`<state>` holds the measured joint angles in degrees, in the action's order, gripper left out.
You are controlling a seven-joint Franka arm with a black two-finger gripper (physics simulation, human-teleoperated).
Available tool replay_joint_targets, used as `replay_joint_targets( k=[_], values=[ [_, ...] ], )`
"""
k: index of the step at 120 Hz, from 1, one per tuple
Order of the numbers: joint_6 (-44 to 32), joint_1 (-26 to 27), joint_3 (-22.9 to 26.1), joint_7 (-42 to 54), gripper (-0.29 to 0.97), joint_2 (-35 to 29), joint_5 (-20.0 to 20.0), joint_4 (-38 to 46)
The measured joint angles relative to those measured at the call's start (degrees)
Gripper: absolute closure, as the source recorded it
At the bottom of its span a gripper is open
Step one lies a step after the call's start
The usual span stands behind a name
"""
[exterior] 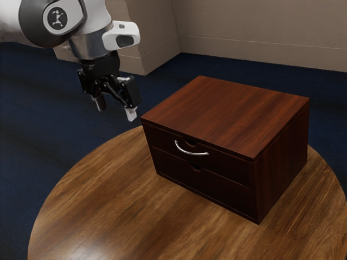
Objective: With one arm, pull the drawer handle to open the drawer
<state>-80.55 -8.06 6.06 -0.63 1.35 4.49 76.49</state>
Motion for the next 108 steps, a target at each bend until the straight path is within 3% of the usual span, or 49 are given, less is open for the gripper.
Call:
replay_joint_targets(
  k=[24, 33, 46, 81, 96, 108],
  values=[
    [-1.0, 2.6, -0.7, -0.6, 0.00, 0.0, -0.8, -0.1],
    [0.9, 4.5, -2.5, -2.7, 0.00, -1.2, -3.2, -8.2],
    [3.1, 5.0, -3.0, -12.9, 0.00, -1.0, -6.2, -12.5],
    [2.6, 2.9, -2.2, -38.9, 0.00, 0.5, -3.7, -12.7],
    [-8.8, -0.3, -1.5, -46.6, 0.00, -7.6, -5.1, 10.1],
    [-19.6, 0.7, -1.5, -51.8, 0.00, -11.3, -7.4, 21.1]
  ],
)
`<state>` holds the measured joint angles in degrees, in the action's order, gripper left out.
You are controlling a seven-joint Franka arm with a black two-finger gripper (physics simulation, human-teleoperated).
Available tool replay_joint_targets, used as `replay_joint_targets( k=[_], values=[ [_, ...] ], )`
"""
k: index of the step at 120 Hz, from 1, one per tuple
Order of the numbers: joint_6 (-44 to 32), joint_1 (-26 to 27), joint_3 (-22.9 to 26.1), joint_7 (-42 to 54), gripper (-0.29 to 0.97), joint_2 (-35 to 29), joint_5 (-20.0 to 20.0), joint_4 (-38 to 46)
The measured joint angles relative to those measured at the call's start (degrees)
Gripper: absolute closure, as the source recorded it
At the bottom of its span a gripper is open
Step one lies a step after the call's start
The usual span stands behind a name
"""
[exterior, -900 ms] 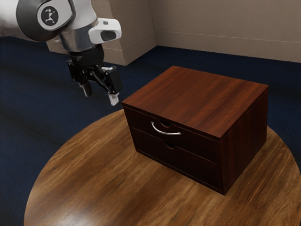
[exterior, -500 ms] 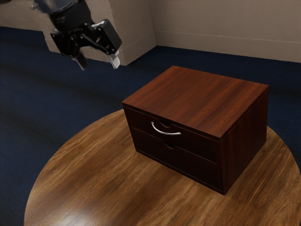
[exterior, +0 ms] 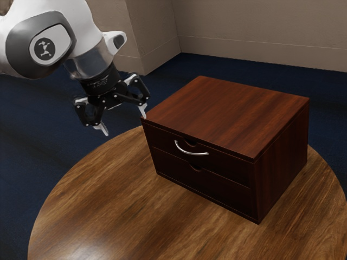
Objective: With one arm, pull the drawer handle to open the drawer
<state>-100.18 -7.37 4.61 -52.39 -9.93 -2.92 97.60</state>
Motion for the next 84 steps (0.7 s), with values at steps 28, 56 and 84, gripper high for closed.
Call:
replay_joint_targets(
  k=[28, 56, 84],
  values=[
    [-18.4, 0.3, 1.3, -9.1, 0.00, -2.4, -3.1, 11.8],
    [-28.4, 0.4, 3.8, -15.7, 0.00, -5.9, -5.1, 18.5],
    [-33.3, 0.3, 4.0, -20.6, 0.00, -7.2, -6.1, 23.5]
  ],
)
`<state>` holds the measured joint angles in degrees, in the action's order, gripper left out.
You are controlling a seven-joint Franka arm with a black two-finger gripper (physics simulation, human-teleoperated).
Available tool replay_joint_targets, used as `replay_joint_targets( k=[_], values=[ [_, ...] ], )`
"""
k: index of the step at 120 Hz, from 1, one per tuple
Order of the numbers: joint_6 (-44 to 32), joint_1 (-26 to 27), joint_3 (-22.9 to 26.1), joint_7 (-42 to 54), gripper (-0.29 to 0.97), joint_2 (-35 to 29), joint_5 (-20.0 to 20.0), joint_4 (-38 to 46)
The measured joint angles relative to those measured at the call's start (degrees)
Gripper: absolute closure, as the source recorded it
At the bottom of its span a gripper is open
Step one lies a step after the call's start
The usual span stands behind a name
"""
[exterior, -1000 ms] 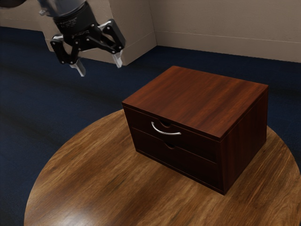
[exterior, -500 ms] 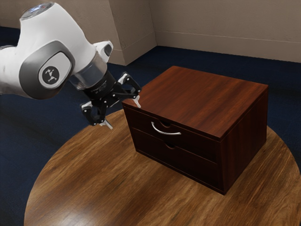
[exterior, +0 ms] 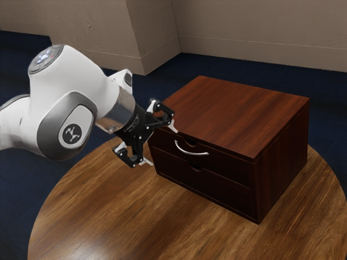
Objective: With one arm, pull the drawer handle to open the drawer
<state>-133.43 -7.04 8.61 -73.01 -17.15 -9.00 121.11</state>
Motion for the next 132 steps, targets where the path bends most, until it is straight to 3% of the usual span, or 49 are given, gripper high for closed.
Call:
replay_joint_targets(
  k=[132],
  values=[
    [-10.5, 0.0, 1.2, -8.2, 0.00, 3.3, -0.3, 5.4]
  ],
)
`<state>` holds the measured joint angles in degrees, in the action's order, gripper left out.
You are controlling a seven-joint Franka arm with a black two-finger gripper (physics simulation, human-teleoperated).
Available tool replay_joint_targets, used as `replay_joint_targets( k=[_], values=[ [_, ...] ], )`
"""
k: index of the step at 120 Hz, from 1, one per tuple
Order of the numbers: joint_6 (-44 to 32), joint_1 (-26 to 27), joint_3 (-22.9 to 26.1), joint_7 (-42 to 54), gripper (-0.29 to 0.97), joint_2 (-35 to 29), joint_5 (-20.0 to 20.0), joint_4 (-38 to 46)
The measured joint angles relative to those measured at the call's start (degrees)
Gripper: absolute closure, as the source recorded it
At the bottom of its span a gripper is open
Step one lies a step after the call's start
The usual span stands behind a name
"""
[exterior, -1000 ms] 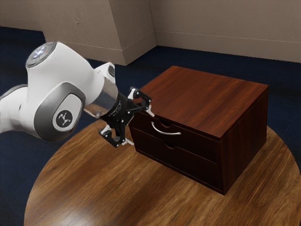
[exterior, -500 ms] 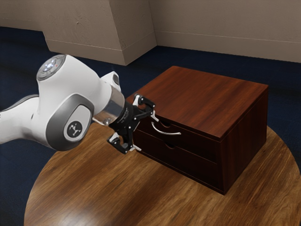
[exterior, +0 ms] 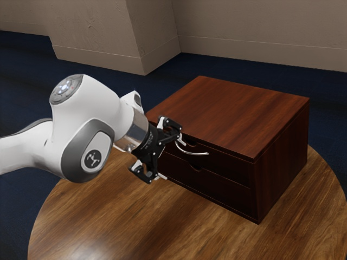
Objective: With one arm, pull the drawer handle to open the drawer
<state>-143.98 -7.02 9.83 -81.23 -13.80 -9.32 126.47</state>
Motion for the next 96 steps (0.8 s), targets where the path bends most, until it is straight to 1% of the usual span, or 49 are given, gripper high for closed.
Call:
replay_joint_targets(
  k=[96],
  values=[
    [-2.6, -0.1, 0.0, -1.1, 0.00, 1.9, 0.0, 0.6]
  ],
)
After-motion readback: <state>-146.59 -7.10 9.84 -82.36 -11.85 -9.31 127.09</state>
